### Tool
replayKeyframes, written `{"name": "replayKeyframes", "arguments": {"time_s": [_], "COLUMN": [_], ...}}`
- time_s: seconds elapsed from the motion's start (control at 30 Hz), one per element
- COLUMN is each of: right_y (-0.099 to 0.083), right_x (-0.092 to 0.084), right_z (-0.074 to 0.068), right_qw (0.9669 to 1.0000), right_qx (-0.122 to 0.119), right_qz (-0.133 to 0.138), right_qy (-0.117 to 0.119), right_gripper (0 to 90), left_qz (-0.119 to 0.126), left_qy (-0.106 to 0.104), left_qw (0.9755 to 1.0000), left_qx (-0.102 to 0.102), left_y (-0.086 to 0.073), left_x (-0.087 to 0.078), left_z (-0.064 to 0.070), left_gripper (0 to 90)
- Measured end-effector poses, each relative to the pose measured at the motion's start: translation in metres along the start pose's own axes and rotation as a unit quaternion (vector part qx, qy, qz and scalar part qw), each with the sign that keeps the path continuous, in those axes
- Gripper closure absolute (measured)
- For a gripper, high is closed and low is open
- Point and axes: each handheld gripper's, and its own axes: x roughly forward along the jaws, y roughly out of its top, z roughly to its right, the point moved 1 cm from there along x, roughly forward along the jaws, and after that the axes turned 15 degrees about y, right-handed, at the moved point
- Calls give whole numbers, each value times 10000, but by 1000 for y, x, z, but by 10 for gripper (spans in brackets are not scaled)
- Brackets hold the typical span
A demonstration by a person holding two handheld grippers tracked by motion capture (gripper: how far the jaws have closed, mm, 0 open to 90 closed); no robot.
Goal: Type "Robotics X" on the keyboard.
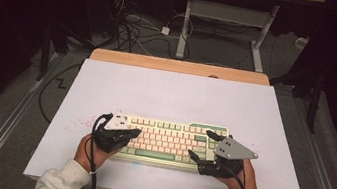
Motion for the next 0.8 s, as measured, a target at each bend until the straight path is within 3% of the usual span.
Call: {"name": "replayKeyframes", "arguments": {"time_s": [0.3, 0.63, 0.8], "right_y": [-1, -4, -5], "right_x": [2, 5, 7], "right_z": [-1, -1, -2], "right_qw": [10000, 9999, 9998], "right_qx": [-22, -13, -36], "right_qz": [-19, -108, -154], "right_qy": [36, 87, 111], "right_gripper": [207, 217, 218], "left_qz": [-196, -476, -576], "left_qy": [-126, -215, -145], "left_qw": [9997, 9982, 9977], "left_qx": [93, 282, 339], "left_y": [18, 26, 27], "left_x": [23, 39, 45], "left_z": [10, 12, 15], "left_gripper": [876, 876, 876]}}
